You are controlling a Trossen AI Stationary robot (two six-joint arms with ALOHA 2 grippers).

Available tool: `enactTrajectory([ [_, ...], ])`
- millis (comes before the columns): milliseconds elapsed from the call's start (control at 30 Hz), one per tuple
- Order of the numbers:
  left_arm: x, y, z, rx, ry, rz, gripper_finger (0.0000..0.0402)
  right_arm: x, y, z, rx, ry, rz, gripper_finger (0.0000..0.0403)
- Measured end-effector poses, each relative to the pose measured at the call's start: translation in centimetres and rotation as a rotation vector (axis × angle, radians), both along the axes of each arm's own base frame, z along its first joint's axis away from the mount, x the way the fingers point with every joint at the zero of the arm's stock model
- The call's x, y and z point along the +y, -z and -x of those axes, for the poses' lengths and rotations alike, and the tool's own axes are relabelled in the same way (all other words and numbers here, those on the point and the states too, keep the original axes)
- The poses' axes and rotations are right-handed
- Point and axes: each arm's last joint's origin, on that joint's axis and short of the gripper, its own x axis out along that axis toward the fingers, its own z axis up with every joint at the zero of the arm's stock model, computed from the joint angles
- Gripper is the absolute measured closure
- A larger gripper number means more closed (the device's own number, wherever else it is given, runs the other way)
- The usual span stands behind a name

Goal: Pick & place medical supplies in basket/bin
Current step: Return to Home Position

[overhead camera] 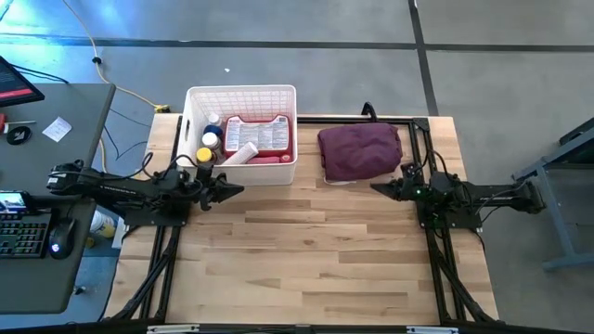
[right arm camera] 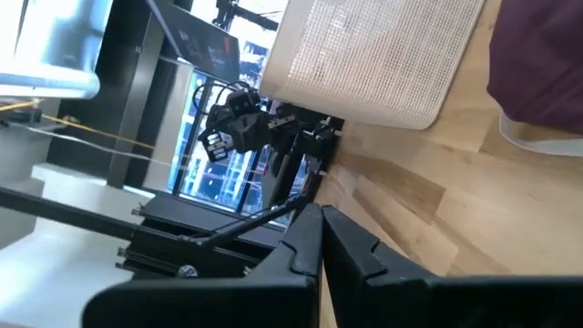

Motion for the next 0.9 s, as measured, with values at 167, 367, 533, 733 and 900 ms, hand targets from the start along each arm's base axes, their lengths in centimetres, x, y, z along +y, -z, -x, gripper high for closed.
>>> enactTrajectory([
  [167,0.0,0.2,0.0,0.018,-0.005,-0.026,0.0380,0.1,0.0,0.0,0.016,-0.022,0.088,0.0403],
  [367,0.0,0.4,-0.1,0.049,-0.014,-0.188,0.0357,0.1,0.2,0.0,0.054,-0.043,0.281,0.0402],
  [533,-0.1,1.3,-0.1,0.154,-0.004,-0.396,0.0304,0.2,0.4,0.0,0.104,-0.105,0.502,0.0403],
  [733,-0.5,3.1,0.0,0.289,0.175,-0.694,0.0274,0.3,0.5,0.0,0.115,-0.131,0.633,0.0402],
  [900,-0.6,3.3,0.1,0.279,0.228,-0.862,0.0267,0.3,0.5,0.0,0.115,-0.130,0.632,0.0402],
])
